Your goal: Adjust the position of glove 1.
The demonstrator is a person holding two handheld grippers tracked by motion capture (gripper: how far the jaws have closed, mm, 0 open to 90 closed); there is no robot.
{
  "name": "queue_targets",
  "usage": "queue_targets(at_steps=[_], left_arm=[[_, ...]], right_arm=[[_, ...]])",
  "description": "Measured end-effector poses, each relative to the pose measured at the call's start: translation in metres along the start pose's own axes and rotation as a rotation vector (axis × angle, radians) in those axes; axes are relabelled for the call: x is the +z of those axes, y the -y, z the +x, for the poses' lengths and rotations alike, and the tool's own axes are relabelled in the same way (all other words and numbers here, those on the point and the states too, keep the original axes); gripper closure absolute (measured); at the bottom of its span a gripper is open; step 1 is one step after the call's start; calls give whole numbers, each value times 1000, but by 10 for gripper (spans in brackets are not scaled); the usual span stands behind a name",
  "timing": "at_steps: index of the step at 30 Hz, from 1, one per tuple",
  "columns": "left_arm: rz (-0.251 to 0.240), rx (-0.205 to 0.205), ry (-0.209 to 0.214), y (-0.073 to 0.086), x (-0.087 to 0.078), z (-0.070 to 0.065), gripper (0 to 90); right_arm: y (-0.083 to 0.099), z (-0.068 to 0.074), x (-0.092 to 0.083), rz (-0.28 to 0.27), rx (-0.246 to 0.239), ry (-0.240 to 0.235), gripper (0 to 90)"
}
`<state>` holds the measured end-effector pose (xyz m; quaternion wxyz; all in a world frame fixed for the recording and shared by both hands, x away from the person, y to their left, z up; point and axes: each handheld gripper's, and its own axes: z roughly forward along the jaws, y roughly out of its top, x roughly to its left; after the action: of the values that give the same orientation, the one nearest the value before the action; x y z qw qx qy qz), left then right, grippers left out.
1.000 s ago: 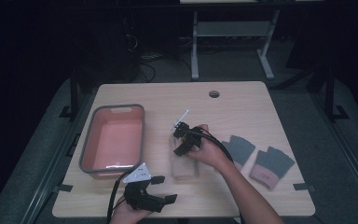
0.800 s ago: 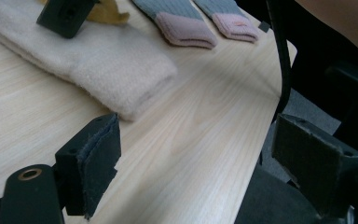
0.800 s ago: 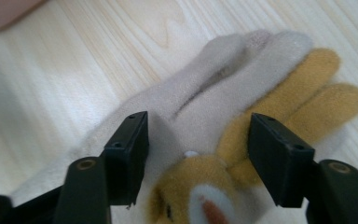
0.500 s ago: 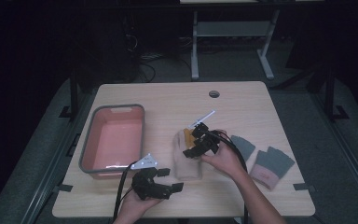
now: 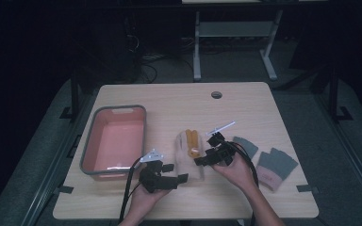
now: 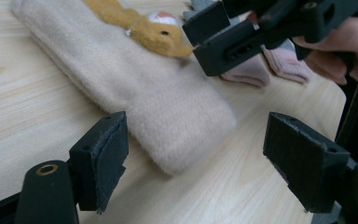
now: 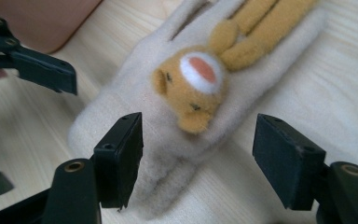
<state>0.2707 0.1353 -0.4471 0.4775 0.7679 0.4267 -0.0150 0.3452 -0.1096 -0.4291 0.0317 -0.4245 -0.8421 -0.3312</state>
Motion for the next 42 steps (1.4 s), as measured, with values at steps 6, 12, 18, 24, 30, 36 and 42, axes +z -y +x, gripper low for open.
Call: queue_targets(at_steps=[6,12,18,24,30,36,42], left_arm=[[3,-76,-24,-3,10,6,287],[53,-154,-52,-4,22,14,336],[81,-190,-57,-5,31,18,401],[110,-199,-19,-8,35,20,475],[126,-201,-13,-10,40,19,526],[133,-210,17,-11,43,21,569],[129,-236,45,-12,46,24,627]], right_arm=[[3,-8,3,-22,68,-29,356],[4,-14,11,-14,124,-42,397],[4,-16,22,4,158,-51,419],[5,-16,26,2,201,-59,479],[10,-12,29,-19,242,-68,598],[13,-13,30,-30,273,-93,672],[13,-17,33,-22,314,-134,775]])
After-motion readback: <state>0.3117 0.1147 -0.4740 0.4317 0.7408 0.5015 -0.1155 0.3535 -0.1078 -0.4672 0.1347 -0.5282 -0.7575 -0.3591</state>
